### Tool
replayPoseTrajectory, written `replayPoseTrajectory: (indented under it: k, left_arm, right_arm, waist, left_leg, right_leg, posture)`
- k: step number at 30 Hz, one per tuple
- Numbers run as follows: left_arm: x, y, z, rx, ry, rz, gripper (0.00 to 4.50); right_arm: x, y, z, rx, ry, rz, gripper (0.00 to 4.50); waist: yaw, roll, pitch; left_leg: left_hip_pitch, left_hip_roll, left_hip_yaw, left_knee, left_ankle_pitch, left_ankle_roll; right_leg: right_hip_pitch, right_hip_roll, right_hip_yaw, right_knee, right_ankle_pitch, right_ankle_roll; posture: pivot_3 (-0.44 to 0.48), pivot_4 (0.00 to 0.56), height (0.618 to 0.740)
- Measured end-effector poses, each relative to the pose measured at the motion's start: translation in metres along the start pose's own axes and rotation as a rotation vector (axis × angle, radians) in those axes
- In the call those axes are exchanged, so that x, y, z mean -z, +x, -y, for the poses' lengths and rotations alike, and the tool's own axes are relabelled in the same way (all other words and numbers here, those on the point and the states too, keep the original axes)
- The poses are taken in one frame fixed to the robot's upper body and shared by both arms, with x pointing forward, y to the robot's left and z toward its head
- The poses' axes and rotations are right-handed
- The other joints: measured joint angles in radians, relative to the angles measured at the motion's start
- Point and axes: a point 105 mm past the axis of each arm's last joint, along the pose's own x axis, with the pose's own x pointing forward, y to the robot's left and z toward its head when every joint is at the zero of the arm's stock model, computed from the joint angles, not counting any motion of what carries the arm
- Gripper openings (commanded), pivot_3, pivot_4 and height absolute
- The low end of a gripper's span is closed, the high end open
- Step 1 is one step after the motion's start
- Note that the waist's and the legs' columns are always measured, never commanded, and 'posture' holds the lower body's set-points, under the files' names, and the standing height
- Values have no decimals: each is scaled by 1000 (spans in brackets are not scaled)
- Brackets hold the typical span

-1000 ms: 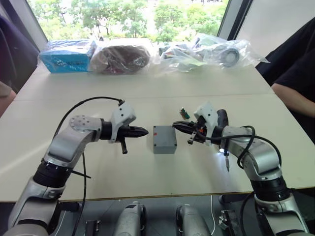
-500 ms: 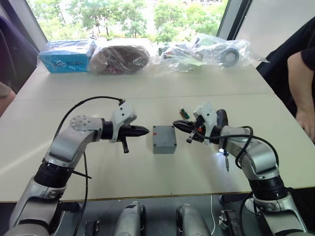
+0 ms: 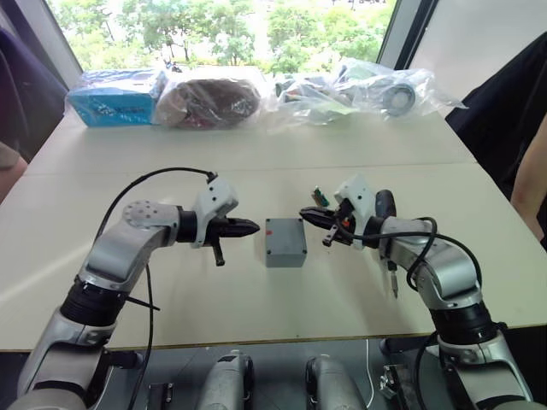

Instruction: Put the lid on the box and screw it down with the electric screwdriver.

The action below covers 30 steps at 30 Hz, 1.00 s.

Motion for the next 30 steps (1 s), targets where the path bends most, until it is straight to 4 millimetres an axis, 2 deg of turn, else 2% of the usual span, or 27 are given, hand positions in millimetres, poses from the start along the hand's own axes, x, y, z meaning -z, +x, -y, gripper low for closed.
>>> replayPoseTrajectory:
  k: [30]
  left_arm:
    - [0, 1, 1, 1, 0, 4, 0]
  right_arm:
    - [-1, 2, -1, 1, 6, 1, 63]
  waist:
    - [0, 0, 0]
  left_leg:
    - [0, 0, 0, 0, 0, 0]
  right_leg:
    - [0, 0, 0, 0, 0, 0]
  posture:
    - [0, 150, 740]
